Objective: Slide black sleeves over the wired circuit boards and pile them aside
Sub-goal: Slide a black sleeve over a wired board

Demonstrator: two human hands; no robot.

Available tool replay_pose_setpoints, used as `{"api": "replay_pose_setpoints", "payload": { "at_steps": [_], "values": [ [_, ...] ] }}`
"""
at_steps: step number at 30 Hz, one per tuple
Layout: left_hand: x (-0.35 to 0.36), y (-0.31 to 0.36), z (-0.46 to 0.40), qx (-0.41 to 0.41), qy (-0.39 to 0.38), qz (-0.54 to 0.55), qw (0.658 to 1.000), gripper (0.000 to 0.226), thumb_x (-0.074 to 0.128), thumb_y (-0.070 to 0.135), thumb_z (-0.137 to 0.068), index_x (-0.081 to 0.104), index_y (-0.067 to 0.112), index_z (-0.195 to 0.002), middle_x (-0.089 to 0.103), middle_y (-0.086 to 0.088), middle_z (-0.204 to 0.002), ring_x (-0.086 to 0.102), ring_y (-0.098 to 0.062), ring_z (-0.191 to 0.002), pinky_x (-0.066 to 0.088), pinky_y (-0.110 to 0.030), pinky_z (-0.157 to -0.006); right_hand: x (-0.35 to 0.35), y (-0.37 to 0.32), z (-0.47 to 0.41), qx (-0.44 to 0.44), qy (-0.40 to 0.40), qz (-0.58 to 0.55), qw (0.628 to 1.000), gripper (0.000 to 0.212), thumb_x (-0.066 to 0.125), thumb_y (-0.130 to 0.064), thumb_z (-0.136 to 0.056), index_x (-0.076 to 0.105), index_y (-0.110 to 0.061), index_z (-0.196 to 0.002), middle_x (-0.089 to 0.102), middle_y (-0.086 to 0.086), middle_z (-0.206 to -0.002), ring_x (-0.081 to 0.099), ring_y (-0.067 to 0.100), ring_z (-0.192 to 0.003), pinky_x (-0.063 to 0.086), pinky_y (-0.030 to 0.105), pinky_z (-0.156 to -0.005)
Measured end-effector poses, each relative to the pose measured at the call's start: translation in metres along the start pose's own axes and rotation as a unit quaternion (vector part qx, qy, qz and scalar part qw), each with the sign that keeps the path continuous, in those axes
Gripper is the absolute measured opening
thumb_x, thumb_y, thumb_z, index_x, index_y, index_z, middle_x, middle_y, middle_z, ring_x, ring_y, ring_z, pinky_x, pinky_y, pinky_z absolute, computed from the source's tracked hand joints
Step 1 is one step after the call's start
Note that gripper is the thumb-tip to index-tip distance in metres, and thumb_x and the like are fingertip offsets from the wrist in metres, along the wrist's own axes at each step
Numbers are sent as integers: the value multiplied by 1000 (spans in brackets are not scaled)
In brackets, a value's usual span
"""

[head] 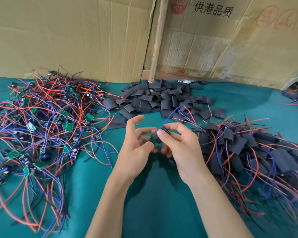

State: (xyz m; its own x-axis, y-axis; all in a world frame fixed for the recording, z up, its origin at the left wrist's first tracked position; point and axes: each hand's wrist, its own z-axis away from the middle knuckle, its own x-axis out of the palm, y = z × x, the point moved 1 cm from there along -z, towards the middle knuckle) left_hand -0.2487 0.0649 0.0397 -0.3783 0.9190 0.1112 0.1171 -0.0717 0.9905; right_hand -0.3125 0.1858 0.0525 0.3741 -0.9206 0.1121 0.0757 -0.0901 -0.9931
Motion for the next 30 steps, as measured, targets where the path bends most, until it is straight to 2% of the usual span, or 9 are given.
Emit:
{"api": "replay_pose_setpoints", "payload": {
  "at_steps": [2,6,10,14,17,20,24,26,30],
  "values": [
    [-2,-1,-1,2,31,3,1000,46,54,-15,-92,51,20,-122,65,-7,-115,71,-16,-84,57,-27,-80,-3,-2,-2,-2,16,-11,1000,7,67,-7,-96,63,-9,-100,79,5,-87,48,12,-48,37,21,-45],
    [-4,-3,-3,9,49,5,999,18,68,-7,-91,68,11,-96,69,2,-90,73,-14,-77,55,-23,-77,-3,-4,-2,6,13,-49,999,10,65,-5,-97,58,-8,-103,80,9,-100,48,13,-49,36,24,-47],
    [-5,-1,-2,6,57,73,996,25,68,-8,-90,73,16,-90,72,2,-82,68,-13,-73,56,-21,-70,-3,-3,-3,5,-5,-59,998,8,65,-6,-97,59,-8,-103,79,10,-103,51,13,-50,38,25,-48],
    [-6,-1,-3,-2,80,122,989,16,72,-4,-87,67,10,-94,71,2,-77,67,-13,-71,58,-25,-70,-3,-3,-1,6,-48,-65,997,10,64,-6,-98,59,-11,-104,78,11,-109,55,15,-54,40,24,-49],
    [-7,1,-3,-1,101,136,986,16,81,14,-76,68,14,-85,70,1,-74,68,-15,-66,58,-26,-65,-3,-4,-1,24,-75,-96,992,13,66,-9,-95,60,-11,-106,77,13,-114,57,16,-59,41,24,-51],
    [-6,2,-2,0,108,91,990,22,81,29,-70,68,15,-80,72,-2,-74,71,-16,-64,54,-23,-55,1,-4,0,42,-92,-141,985,31,73,-20,-82,58,-11,-108,75,14,-118,58,14,-63,43,23,-52],
    [-5,3,-2,6,96,113,989,7,78,14,-82,71,13,-81,75,-3,-77,69,-13,-65,52,-21,-55,3,-3,0,59,-75,-136,986,20,69,-17,-91,58,-13,-107,78,6,-109,55,13,-64,40,23,-54],
    [-5,3,-2,8,76,125,989,17,76,1,-84,73,17,-80,75,-3,-80,66,-11,-66,51,-20,-57,2,-4,0,61,-61,-131,988,11,63,-14,-97,59,-14,-107,77,-1,-97,55,15,-67,38,24,-58],
    [-3,4,-2,8,59,96,994,20,82,6,-75,70,22,-73,69,0,-75,61,-12,-63,46,-20,-52,1,-8,2,49,-78,-132,987,10,60,-15,-100,62,-16,-110,77,10,-116,68,15,-78,41,27,-65]
  ]
}}
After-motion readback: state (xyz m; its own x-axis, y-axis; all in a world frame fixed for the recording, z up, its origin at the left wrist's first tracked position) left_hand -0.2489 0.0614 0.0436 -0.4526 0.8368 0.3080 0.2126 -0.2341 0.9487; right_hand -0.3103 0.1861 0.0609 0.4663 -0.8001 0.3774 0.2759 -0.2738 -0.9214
